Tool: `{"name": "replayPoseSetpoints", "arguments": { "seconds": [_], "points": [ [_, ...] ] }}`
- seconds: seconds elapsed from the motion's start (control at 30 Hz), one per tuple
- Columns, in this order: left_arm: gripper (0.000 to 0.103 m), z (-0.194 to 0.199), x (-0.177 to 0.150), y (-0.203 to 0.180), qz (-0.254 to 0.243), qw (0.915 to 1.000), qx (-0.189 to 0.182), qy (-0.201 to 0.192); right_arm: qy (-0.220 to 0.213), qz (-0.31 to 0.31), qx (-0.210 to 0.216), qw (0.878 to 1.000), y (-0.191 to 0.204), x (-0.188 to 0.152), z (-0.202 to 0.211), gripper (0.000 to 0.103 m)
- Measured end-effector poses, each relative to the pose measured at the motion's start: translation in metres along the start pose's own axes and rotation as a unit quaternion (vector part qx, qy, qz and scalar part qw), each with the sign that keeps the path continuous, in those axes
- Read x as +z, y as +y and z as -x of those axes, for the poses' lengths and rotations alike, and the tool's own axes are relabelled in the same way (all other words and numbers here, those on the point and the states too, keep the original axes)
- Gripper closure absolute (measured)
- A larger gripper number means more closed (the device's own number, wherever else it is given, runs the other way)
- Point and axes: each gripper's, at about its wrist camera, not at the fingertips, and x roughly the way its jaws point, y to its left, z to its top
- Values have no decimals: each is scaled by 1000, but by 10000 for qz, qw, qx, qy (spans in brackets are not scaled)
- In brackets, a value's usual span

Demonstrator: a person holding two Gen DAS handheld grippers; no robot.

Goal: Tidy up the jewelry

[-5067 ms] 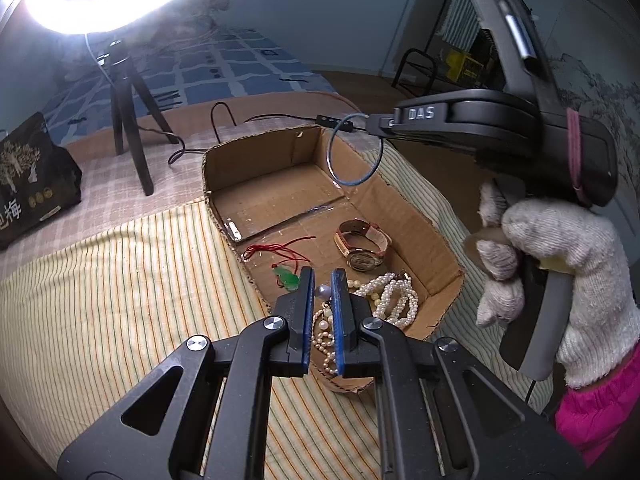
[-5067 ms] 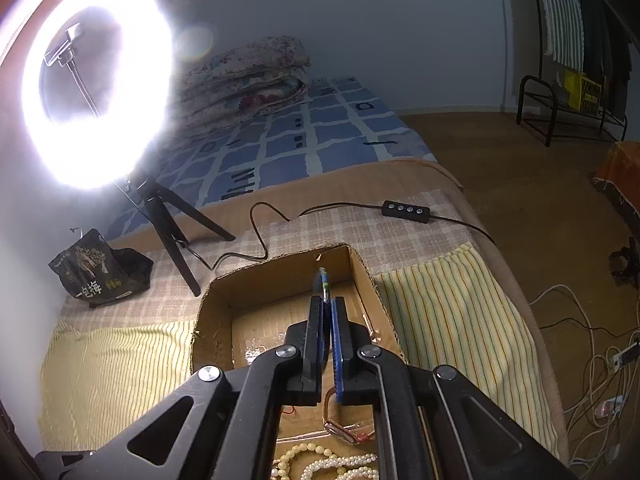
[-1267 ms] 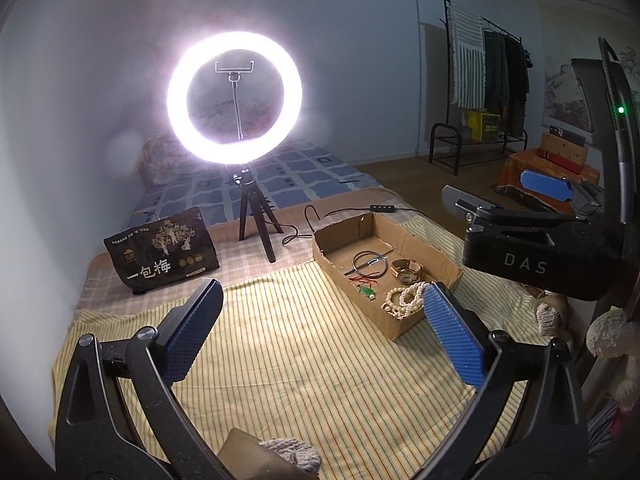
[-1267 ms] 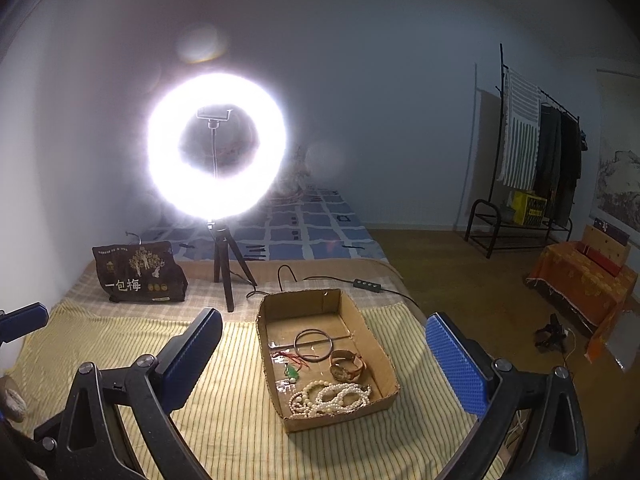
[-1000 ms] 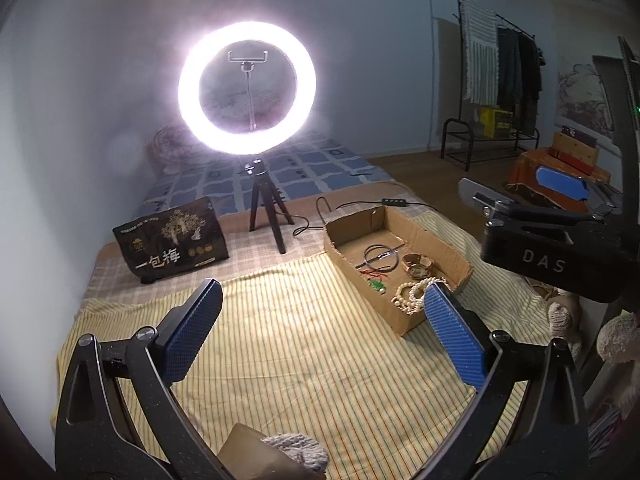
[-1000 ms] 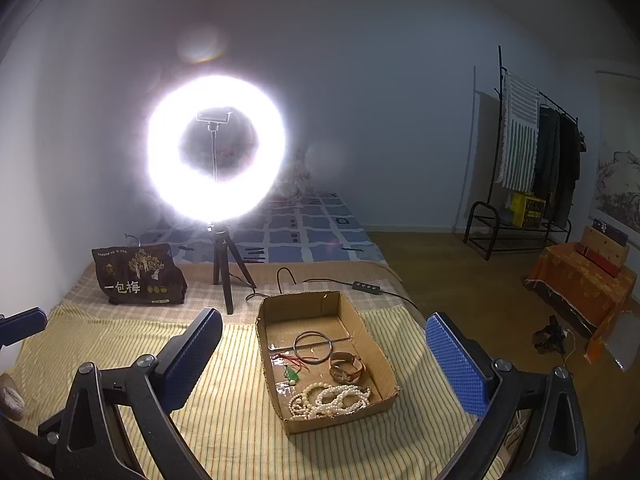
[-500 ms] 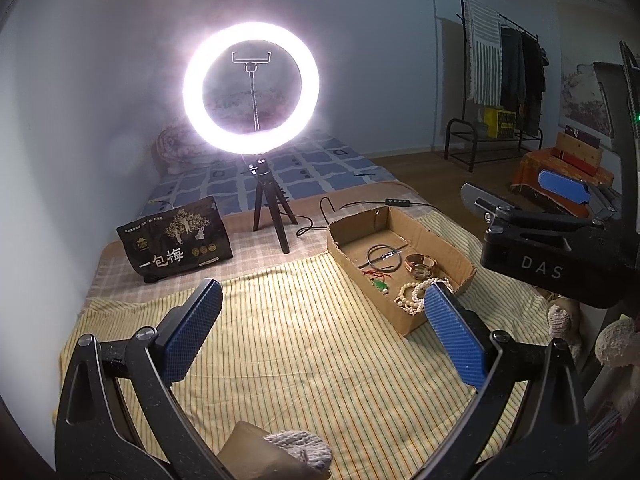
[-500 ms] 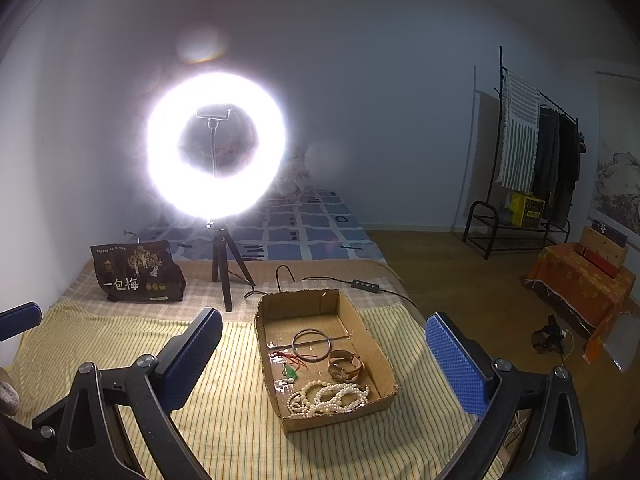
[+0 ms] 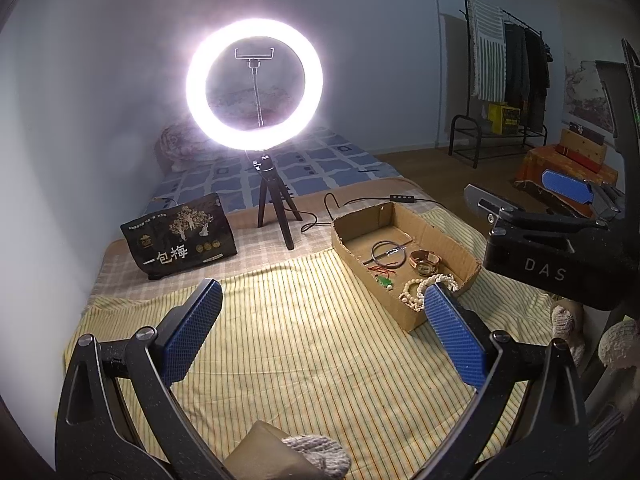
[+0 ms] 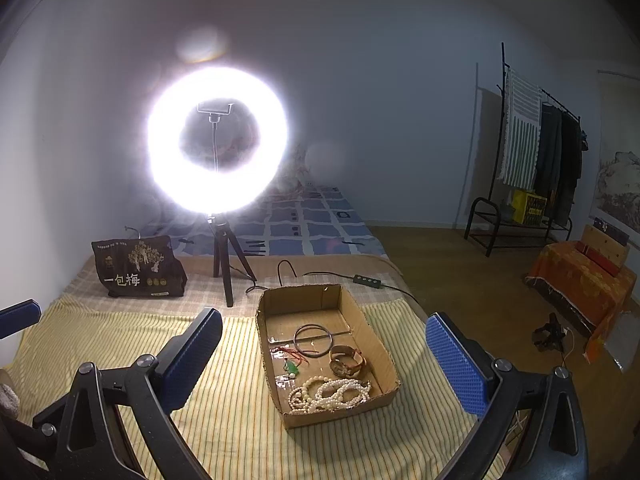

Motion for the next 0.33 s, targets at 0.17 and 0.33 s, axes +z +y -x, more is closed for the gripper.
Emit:
{"name": "replayPoseSetpoints", "arguments": {
  "seconds": [0.17, 0.33],
  "points": [
    [0, 2, -1, -1, -45, 10000, 49, -67, 32, 2, 4, 10000, 1, -1, 0, 0],
    [0, 3, -2, -1, -81, 9998, 112, -134, 64, -30, 8, 10000, 0, -2, -1, 0]
  ]
}}
